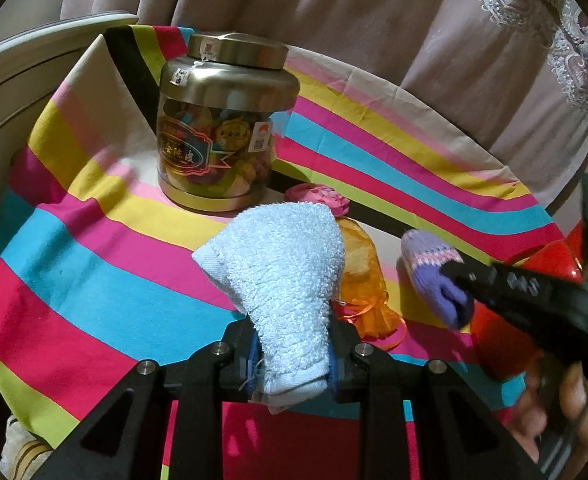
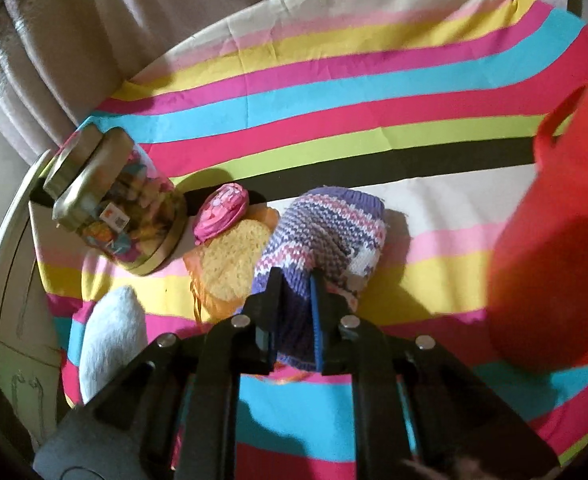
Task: Organize soft objects
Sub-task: 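Carry the towel and mitten to the white box and open both tools inside it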
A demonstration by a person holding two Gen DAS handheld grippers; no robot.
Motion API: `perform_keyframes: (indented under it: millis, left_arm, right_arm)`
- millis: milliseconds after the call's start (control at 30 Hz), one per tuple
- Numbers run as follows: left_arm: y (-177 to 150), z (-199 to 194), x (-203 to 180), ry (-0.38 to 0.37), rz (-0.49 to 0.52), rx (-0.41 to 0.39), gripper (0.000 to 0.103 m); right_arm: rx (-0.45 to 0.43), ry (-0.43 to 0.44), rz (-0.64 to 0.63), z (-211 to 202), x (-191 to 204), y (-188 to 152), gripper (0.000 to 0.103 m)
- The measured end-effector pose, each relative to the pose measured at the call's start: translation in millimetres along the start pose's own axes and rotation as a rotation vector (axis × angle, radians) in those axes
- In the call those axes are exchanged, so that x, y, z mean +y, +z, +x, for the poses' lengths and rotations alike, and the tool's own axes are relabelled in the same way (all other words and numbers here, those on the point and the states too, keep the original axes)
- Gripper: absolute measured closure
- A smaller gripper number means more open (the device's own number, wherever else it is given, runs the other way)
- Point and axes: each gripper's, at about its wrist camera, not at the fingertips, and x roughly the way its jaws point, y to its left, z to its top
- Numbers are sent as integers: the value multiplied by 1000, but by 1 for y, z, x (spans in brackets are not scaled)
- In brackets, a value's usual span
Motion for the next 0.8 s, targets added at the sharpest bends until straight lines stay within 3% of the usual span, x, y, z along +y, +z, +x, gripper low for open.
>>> perform_keyframes:
  millis: [400, 800]
  left_arm:
    - [-5, -1, -9, -75, -6, 23, 77]
    - [-15, -15, -31, -133, 34, 33, 77]
  right_arm:
    - [-36, -94, -124, -57, -5, -56, 87]
    - [-89, -194, -186, -101, -10, -87, 87]
